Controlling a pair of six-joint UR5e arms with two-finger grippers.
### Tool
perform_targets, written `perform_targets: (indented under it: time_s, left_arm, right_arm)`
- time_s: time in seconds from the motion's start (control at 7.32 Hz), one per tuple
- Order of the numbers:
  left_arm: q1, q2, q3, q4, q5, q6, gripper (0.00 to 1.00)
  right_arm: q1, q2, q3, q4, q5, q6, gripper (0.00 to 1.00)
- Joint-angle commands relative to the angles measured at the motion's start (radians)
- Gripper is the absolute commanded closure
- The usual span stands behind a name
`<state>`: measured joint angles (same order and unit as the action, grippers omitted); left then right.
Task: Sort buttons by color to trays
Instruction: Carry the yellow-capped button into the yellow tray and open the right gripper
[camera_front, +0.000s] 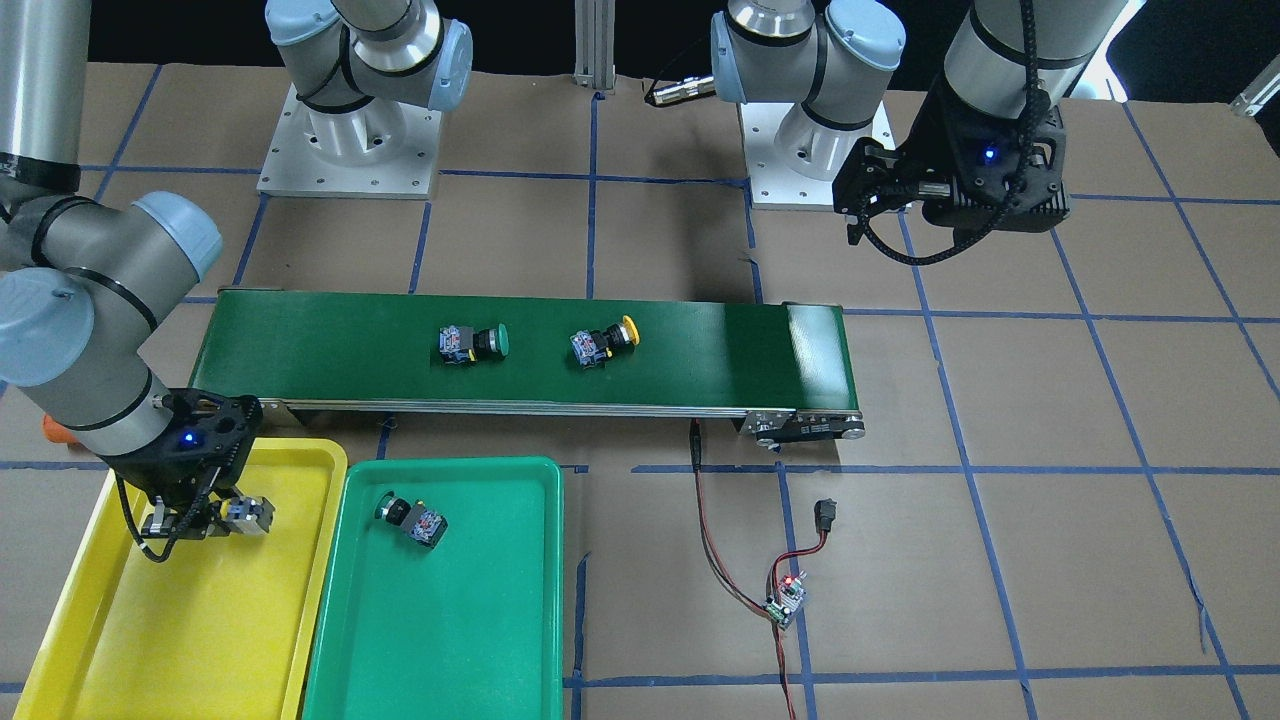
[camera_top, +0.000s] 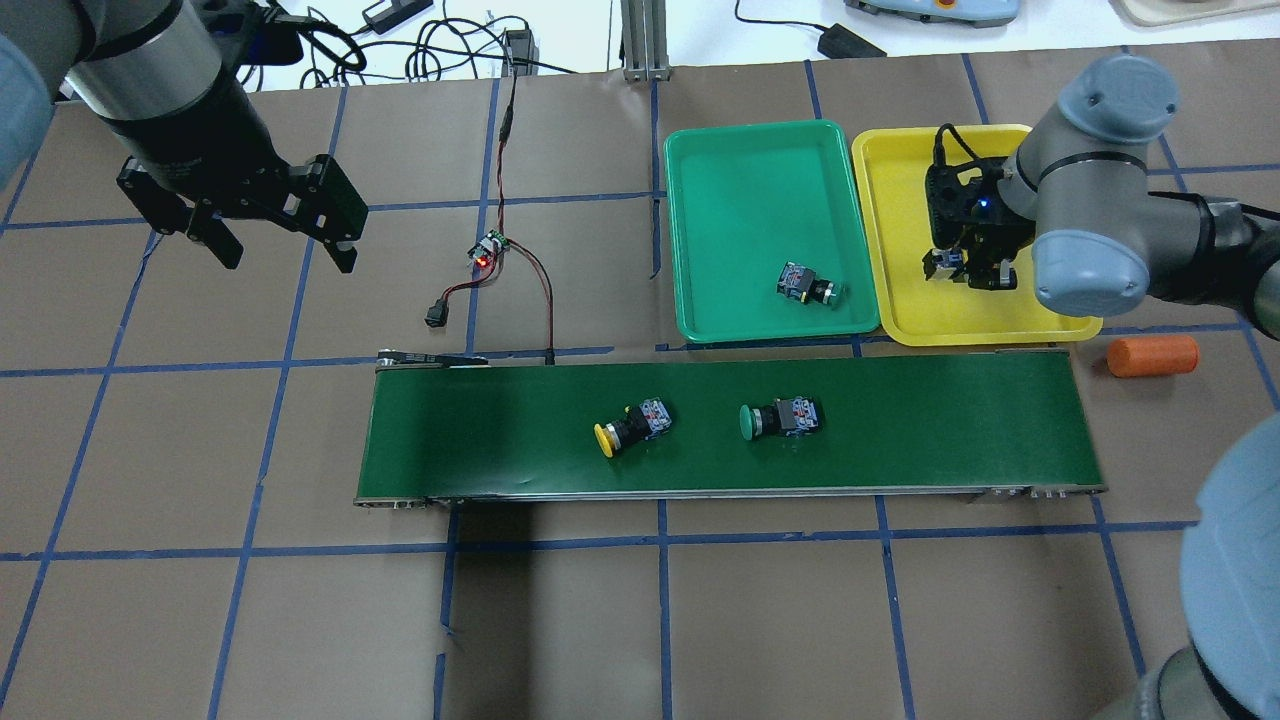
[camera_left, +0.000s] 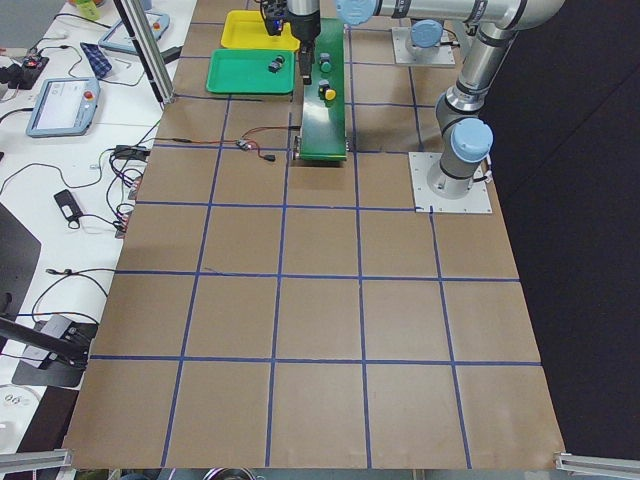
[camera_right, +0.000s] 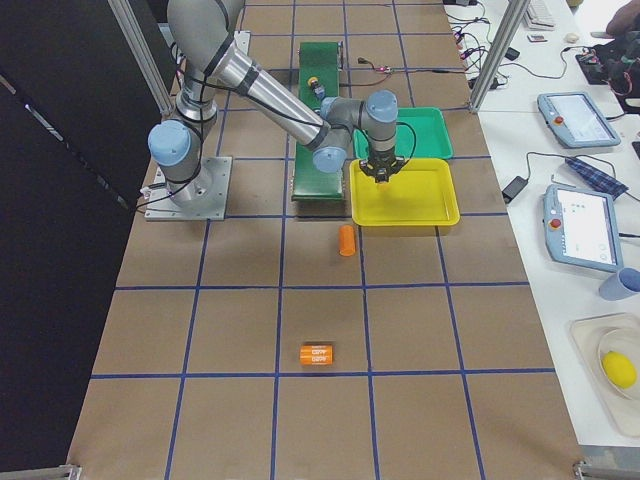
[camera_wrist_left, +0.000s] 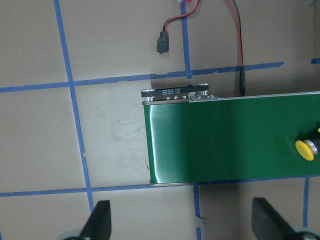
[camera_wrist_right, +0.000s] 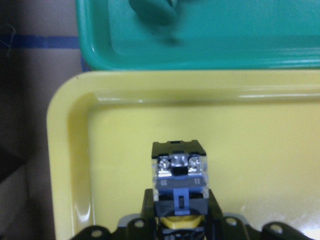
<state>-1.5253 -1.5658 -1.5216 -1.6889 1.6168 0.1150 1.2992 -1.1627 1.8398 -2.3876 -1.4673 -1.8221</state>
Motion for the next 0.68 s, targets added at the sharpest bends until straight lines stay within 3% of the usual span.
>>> perform_targets:
  time_s: [0.0,0.27,0.55]
  left_arm:
    - [0.001,0.000,0.001,0.000,0.000,0.000,0.00]
    - [0.001,0.000,0.001,0.000,0.000,0.000,0.00]
    - [0.001,0.000,0.001,0.000,0.000,0.000,0.00]
  right_arm:
    - [-0.002,-0.009,-0.001,0.007,0.025,-0.005,0.00]
    - [0.044,-0.111,0.039,0.063,0.010,0.004,0.00]
    - [0.130,-0.326,0.178,0.139,-0.082,0.048,0.00]
